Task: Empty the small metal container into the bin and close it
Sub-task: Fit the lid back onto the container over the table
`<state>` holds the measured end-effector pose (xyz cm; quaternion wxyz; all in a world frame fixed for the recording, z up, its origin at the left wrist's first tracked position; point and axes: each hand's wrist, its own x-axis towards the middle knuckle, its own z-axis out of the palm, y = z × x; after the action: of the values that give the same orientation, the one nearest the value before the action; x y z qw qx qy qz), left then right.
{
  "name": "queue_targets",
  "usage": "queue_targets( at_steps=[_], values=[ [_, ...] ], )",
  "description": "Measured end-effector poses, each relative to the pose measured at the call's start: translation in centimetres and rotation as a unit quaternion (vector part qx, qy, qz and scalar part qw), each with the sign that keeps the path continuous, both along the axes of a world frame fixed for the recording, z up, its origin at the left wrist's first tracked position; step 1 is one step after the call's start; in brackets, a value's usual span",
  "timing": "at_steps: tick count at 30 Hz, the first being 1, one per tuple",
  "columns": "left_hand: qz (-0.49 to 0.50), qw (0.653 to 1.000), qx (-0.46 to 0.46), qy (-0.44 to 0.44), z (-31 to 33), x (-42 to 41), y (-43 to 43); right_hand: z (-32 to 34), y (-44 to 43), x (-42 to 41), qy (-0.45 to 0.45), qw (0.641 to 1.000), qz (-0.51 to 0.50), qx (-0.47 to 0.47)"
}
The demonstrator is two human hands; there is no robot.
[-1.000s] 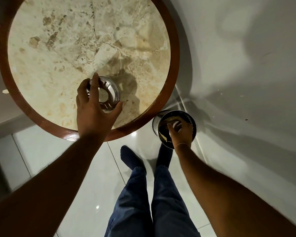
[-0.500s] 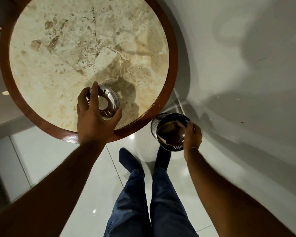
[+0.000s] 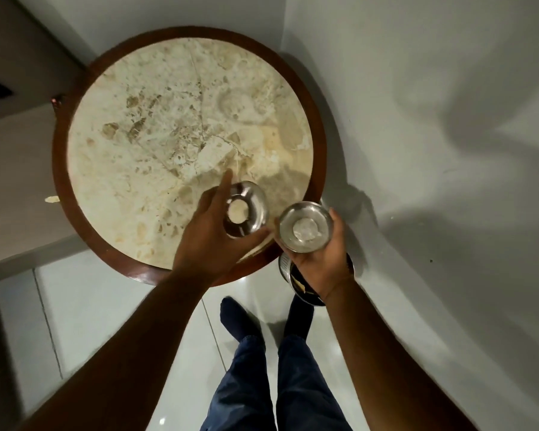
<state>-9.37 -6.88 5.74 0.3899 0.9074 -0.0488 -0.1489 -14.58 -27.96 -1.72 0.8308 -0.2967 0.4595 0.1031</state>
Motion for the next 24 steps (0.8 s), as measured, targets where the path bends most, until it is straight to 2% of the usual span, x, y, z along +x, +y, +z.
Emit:
queue_targets(
  at_steps=[3,5,9,13,24],
  values=[
    [-0.031,1.0,0.0,0.001,2.0,1.2,-0.7,2.1,3.0,3.6,-0.023,0.997,0.034,0.07],
    [-0.049,0.999,0.012,-0.008,2.6,2.3,-1.0,3.0,4.5,5.6,-0.041,0.994,0.06,0.078],
    [-0.082,0.995,0.045,-0.043,3.0,4.0,-0.4,4.4,6.1,8.2,-0.064,0.987,0.123,0.081],
    [-0.107,0.99,0.083,-0.033,2.7,4.9,0.4,5.3,6.7,9.0,-0.072,0.981,0.161,0.081],
    [-0.083,0.991,0.105,-0.019,1.1,6.0,1.0,4.9,8.1,10.9,-0.066,0.973,0.216,0.039]
  ],
)
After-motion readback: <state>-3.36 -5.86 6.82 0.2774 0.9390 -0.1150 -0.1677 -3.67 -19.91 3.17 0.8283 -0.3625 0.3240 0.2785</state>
